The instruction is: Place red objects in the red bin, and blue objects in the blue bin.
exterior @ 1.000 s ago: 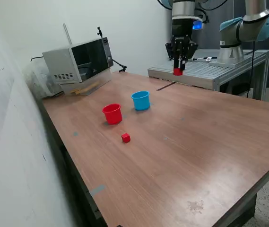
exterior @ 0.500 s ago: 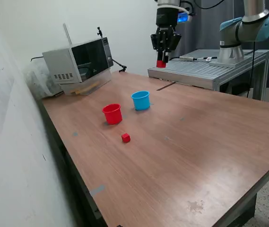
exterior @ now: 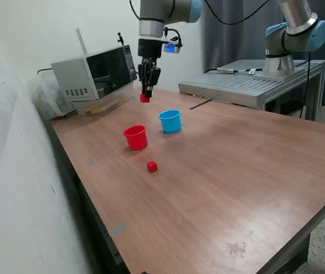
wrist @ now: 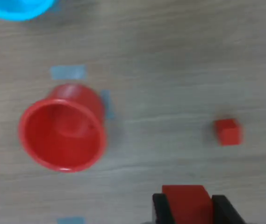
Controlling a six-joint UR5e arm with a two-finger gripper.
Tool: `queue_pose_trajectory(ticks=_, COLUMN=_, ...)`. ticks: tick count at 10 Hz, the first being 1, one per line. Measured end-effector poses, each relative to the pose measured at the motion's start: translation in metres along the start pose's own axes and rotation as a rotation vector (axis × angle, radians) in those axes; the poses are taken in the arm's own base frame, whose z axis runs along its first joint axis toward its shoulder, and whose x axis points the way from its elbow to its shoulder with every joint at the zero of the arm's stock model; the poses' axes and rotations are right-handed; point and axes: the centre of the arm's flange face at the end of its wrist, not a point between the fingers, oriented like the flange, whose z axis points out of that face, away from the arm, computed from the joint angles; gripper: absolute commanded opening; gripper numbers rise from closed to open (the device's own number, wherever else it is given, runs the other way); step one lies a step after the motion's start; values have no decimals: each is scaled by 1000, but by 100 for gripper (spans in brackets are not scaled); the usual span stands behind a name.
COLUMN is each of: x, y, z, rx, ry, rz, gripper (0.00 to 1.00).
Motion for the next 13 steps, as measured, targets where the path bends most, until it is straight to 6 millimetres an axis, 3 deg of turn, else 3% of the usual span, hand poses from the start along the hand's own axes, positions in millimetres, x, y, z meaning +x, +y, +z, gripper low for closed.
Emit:
queue_pose_trajectory(ticks=2, x=-46, y=14, z=47, rx=24, ry=-20, rz=59, gripper=0)
queue_pose_trajectory(ticks=4, x=-75, y=16, z=73, rx=41, ry=-30, rz=94, gripper=0)
queue_pose_trajectory(ticks=5, x=-80, y=15, z=79, rx=47, ry=-32, rz=101, gripper=100)
queue_pose_trajectory(ticks=10, x=-70, y=12, z=79, rx=54, ry=-26, rz=69, gripper=100)
queue_pose_trajectory(ticks=11, x=-70, y=12, z=69, rx=43, ry=-26, rz=64, gripper=100)
queue_pose_trajectory(ticks=13, x=-58, y=8, z=30, rx=9, ry=-23, rz=43, gripper=100)
